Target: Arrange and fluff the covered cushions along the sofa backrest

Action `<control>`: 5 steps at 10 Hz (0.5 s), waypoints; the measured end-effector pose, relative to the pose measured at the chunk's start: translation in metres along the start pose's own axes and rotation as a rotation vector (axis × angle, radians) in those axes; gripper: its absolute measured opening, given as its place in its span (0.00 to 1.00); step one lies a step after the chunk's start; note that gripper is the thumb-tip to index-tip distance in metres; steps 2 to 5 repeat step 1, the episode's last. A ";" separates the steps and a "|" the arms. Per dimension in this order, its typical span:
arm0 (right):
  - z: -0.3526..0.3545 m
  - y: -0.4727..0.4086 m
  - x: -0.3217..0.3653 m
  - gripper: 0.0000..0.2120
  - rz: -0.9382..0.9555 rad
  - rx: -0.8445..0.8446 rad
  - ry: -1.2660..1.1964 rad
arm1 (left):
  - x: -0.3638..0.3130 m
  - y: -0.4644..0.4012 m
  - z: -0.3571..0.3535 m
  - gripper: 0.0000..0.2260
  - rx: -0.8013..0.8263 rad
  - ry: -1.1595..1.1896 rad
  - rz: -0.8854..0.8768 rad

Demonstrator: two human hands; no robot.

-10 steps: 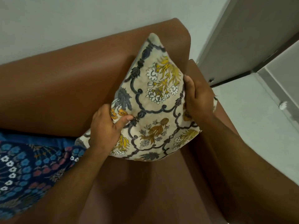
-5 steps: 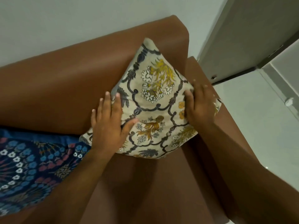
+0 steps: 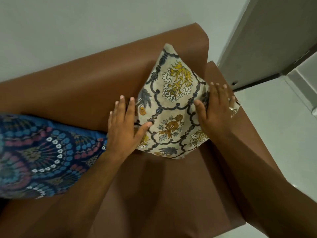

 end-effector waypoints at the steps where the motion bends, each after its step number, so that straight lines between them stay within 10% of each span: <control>1: 0.013 0.021 0.050 0.41 0.083 0.053 -0.038 | 0.014 0.019 0.028 0.41 0.063 -0.104 -0.060; 5: 0.013 0.021 0.050 0.41 0.083 0.053 -0.038 | 0.014 0.019 0.028 0.41 0.063 -0.104 -0.060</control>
Point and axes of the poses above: each hand's wrist, its own y-axis away from the middle knuckle, its own z-axis out of the back of the hand, x = y × z, the point moved 8 cm from there along -y, towards the middle knuckle, and after that the axes turned 13 degrees about -x, right-handed, at the moved point
